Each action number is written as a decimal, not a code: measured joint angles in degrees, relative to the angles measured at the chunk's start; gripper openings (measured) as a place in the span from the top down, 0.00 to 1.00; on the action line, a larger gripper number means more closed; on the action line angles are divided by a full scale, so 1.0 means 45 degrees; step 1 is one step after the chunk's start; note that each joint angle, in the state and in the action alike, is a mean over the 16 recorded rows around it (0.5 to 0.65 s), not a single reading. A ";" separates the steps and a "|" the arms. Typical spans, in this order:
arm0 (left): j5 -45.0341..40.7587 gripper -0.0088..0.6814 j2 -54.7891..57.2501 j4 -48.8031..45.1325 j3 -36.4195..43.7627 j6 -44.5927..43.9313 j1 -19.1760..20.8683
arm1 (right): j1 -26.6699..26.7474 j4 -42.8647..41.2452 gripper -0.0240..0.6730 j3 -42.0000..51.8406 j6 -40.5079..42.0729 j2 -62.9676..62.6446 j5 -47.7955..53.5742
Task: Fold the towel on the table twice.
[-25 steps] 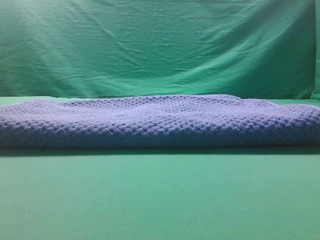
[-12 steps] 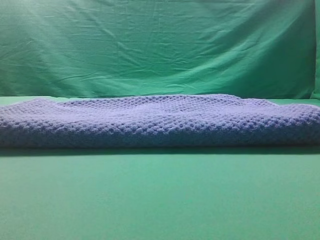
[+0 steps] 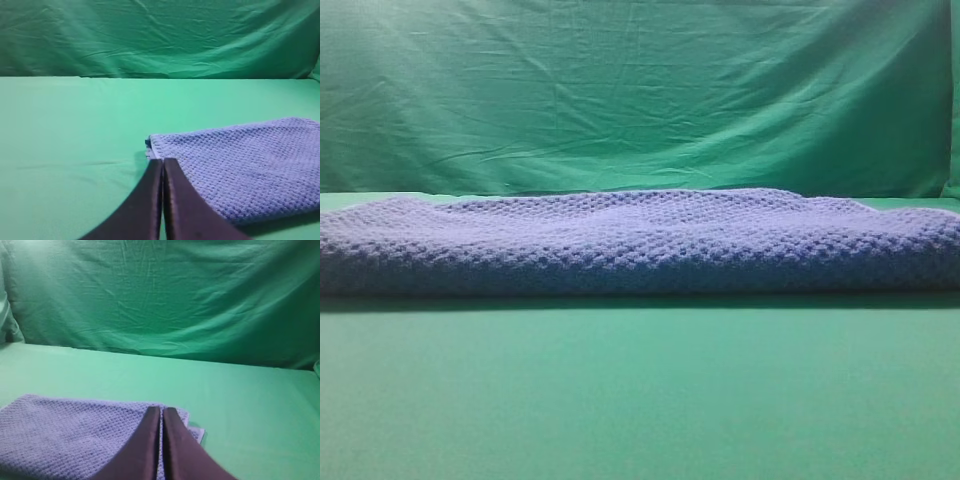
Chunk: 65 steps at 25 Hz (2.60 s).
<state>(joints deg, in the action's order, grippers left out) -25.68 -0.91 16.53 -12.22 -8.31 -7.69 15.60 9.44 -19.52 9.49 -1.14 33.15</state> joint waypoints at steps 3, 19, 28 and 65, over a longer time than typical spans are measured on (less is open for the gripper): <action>0.0783 0.99 0.0000 0.0192 0.0719 0.0001 0.0000 | 0.0000 -0.0027 0.97 0.1085 0.0059 0.0000 -0.0778; 0.1007 0.99 0.0000 0.0484 0.1670 0.0013 0.0000 | 0.0000 -0.0036 0.97 0.3503 0.0188 0.0000 -0.1097; 0.0598 0.99 0.0009 -0.0891 0.2245 0.0025 0.0000 | 0.0000 -0.0054 0.97 0.4055 0.0256 0.0000 -0.1468; 0.1208 0.99 0.0024 -0.1833 0.2883 0.0030 0.0000 | -0.2260 -0.0135 0.97 0.4598 0.0287 0.0000 -0.2176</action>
<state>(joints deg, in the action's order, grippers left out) -20.24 -0.80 8.28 0.75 -8.18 -7.69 5.43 8.83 1.17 10.78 -1.14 23.36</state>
